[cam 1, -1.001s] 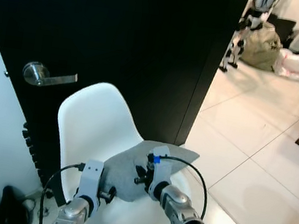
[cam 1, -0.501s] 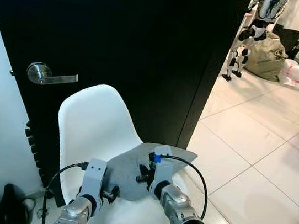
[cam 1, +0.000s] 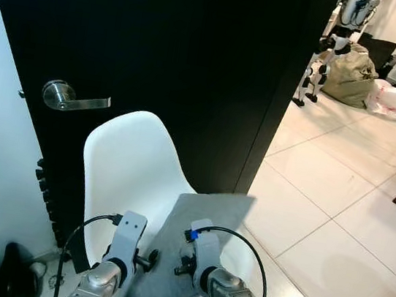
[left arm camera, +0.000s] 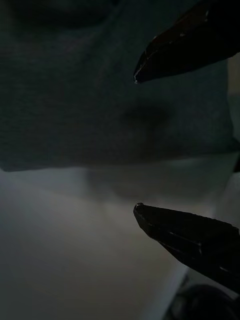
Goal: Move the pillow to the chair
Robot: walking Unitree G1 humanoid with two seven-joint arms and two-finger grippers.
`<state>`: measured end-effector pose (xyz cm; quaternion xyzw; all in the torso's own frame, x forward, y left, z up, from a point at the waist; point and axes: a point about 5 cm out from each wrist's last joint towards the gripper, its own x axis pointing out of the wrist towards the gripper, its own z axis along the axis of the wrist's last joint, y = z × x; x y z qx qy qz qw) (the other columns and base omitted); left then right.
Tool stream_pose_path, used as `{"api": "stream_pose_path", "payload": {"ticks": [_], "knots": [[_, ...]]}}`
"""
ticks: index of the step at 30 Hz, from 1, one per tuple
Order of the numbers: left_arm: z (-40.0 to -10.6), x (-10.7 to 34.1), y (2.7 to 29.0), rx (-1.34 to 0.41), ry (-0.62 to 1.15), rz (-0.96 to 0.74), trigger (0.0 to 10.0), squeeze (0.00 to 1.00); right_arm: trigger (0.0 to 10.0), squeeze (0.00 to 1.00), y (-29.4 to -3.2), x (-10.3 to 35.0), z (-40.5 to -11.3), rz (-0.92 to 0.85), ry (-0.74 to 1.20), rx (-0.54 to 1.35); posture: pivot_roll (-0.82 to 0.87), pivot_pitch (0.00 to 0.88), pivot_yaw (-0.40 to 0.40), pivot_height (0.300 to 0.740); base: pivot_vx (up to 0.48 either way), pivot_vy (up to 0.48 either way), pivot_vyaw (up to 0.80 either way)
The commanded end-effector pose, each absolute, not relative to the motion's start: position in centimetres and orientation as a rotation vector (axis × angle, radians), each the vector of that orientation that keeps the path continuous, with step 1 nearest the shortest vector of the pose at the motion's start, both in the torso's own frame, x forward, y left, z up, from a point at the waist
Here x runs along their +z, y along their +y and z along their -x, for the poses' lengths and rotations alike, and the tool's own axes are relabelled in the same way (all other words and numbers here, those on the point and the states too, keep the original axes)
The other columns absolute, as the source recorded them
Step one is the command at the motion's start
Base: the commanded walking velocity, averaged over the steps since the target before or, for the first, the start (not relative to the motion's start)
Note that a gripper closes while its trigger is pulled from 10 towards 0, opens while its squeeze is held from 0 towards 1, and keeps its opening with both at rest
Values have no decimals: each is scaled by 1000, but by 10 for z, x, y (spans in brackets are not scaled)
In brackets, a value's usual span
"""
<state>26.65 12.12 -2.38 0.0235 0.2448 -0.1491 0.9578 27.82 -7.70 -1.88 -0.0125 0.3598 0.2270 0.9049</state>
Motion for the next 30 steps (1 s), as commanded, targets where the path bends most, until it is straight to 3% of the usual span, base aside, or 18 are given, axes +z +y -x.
{"api": "stream_pose_path", "payload": {"ticks": [1,8,16,25,30], "knots": [[-265,-25,124,-306,493,-77,10000,0,10000,0,-73,-19,-277,-30,763,474,64,0,-43,674,0,0,0],[-262,-27,121,-322,490,-103,10000,0,10000,0,-78,-31,-266,-65,869,392,76,0,-44,645,0,0,0],[-259,-27,119,-327,479,-105,10000,0,10000,0,-82,-31,-267,-84,856,314,93,0,-47,610,0,0,0],[-251,-33,124,-317,484,-113,10000,0,10000,0,-62,-20,-275,-332,784,292,129,11,-43,590,0,0,0],[-250,-32,125,-312,477,-115,10000,0,10000,0,-34,-13,-271,-391,792,467,142,19,-43,590,0,0,0]]}}
